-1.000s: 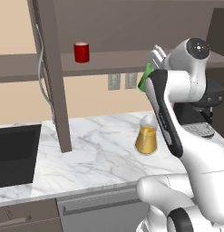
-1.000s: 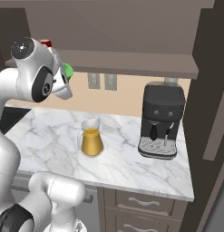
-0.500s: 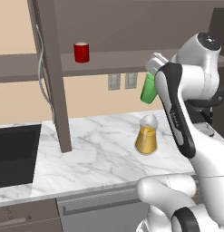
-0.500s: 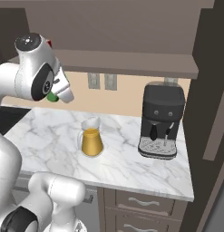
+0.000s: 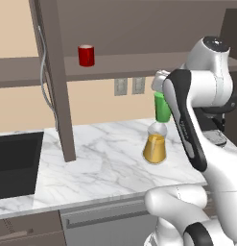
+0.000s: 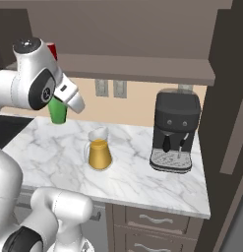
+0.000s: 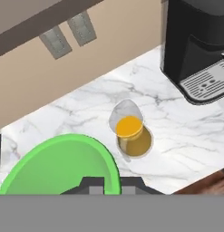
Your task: There is a tray on the dining counter. Grab the cup, mug, and pitcher and place them on the tray. The pitcher may be placed next to the tray if it cannot fit the tray.
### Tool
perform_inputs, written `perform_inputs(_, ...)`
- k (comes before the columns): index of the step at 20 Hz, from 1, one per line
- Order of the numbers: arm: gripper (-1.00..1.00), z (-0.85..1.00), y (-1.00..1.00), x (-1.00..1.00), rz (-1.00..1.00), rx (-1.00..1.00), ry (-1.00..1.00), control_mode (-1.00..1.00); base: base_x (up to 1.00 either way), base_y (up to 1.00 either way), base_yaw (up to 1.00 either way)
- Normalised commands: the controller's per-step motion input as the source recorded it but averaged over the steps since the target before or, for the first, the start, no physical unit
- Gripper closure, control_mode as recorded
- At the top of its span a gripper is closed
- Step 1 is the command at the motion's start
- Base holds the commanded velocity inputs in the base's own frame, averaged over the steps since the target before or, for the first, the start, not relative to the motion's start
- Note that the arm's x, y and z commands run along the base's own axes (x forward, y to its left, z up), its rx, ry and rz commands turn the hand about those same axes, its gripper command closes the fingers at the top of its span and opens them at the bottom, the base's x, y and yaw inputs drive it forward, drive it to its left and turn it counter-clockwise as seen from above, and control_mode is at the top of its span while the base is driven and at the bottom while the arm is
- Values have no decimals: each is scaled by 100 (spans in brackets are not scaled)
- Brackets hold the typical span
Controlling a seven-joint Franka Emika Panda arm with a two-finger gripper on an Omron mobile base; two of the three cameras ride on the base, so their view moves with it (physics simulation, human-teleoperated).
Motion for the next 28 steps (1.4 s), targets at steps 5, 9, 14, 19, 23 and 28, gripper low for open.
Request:
perform_inputs(5, 100, -2, -19, -6, 7, -5, 2, -100, 0, 0, 0)
perform_inputs(9, 100, -2, -25, 0, 0, 0, 0, -100, 0, 0, 0)
perform_inputs(14, 100, -3, -4, 0, 0, -1, 0, -100, 0, 0, 0)
perform_inputs(19, 100, 0, 0, 0, 0, 0, 0, -100, 0, 0, 0)
perform_inputs(23, 100, 0, 0, 0, 0, 0, 0, -100, 0, 0, 0)
perform_inputs(28, 100, 0, 0, 0, 0, 0, 0, 100, -15, 0, 0)
